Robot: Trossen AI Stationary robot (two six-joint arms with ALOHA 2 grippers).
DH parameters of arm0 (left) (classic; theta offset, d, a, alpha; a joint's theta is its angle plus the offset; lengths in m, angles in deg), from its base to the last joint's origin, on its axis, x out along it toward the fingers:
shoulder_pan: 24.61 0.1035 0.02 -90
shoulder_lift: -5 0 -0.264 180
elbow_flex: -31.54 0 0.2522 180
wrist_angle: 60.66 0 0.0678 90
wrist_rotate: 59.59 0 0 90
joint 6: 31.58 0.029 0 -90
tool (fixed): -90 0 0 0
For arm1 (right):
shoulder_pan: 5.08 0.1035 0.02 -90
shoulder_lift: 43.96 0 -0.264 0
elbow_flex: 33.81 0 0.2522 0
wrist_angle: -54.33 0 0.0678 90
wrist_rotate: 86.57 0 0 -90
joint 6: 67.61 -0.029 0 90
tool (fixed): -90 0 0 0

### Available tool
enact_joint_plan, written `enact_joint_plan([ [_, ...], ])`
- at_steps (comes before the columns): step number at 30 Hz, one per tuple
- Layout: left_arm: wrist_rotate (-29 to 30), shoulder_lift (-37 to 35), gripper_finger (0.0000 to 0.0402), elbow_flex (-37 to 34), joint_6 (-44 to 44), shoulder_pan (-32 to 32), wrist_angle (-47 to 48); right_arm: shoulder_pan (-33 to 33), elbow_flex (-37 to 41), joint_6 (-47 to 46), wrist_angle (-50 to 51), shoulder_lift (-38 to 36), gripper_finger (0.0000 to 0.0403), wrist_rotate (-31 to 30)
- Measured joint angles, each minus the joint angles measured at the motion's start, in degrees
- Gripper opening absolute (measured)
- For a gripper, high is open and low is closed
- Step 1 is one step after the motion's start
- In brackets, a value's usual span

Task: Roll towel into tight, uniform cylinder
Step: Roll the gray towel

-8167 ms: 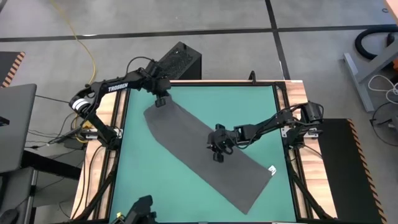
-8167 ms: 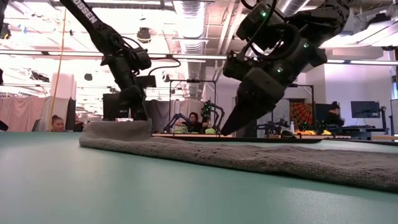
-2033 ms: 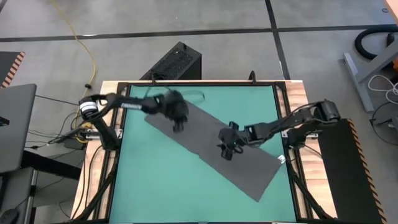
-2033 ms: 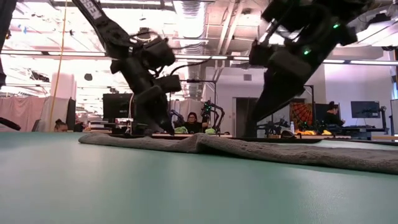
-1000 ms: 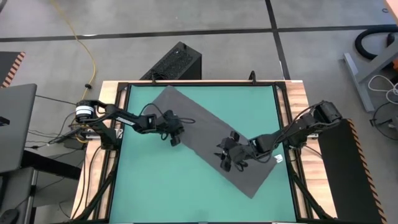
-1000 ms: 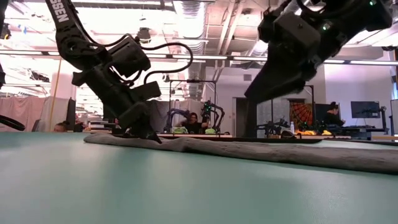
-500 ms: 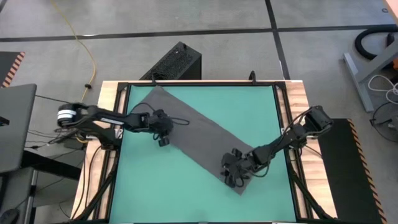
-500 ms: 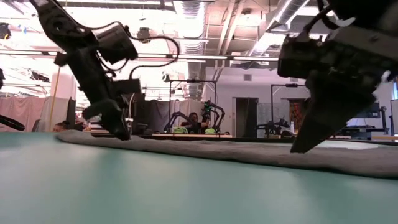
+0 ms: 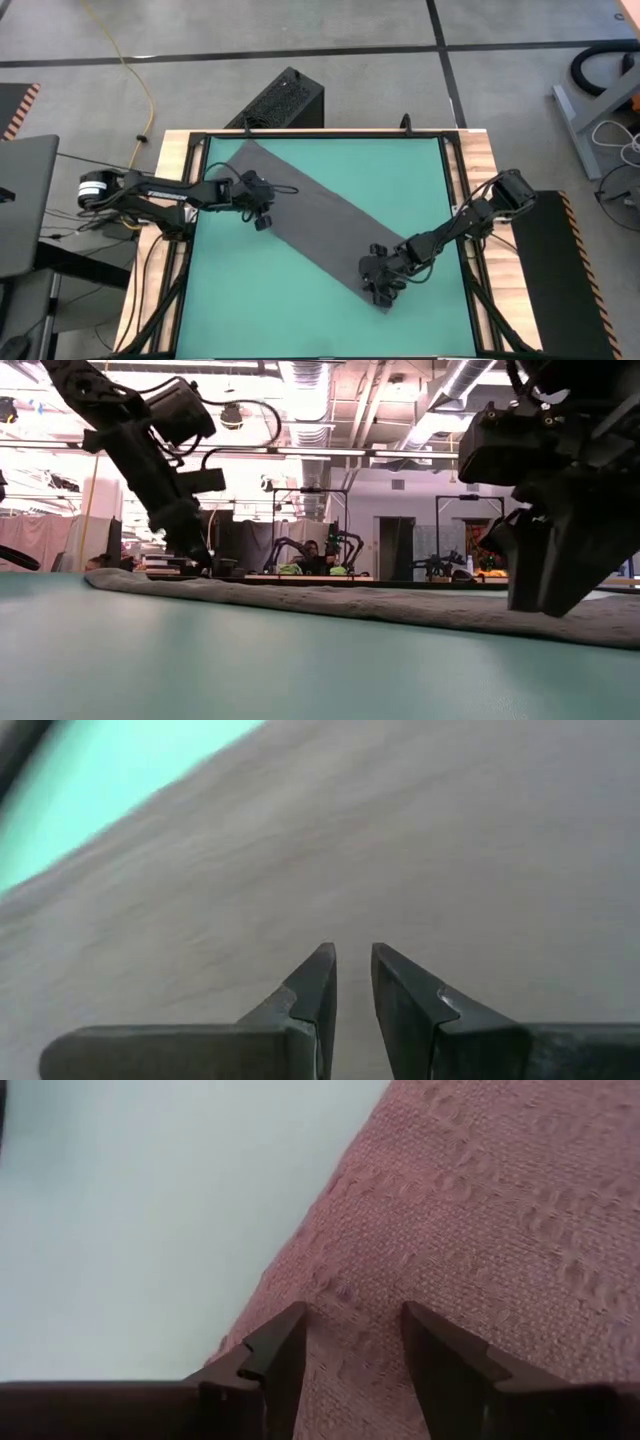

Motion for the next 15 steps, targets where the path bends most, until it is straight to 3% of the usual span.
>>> enact_joint_plan([
  [3, 7.6, 2.74, 0.0057, 0.09, -1.76, 0.71, -0.64, -0.26, 0.15, 4.23, 1.68, -1.69, 0.0183, 0.8],
  [5, 8.38, 5.28, 0.0057, 0.11, -1.91, 2.13, -1.15, -0.26, 0.21, 7.29, 3.63, -3.53, 0.0179, 0.72],
  [11, 1.51, 13.89, 0.0057, 0.35, -2.61, 8.43, -7.22, -0.46, 0.19, 11.09, 11.9, -7.61, 0.0166, -4.56],
  [15, -1.1, 17.21, 0.0057, 1.82, 1.97, 11.15, -11.52, -0.47, 2.86, 9.86, 14.54, -8.24, 0.0157, -8.59],
])
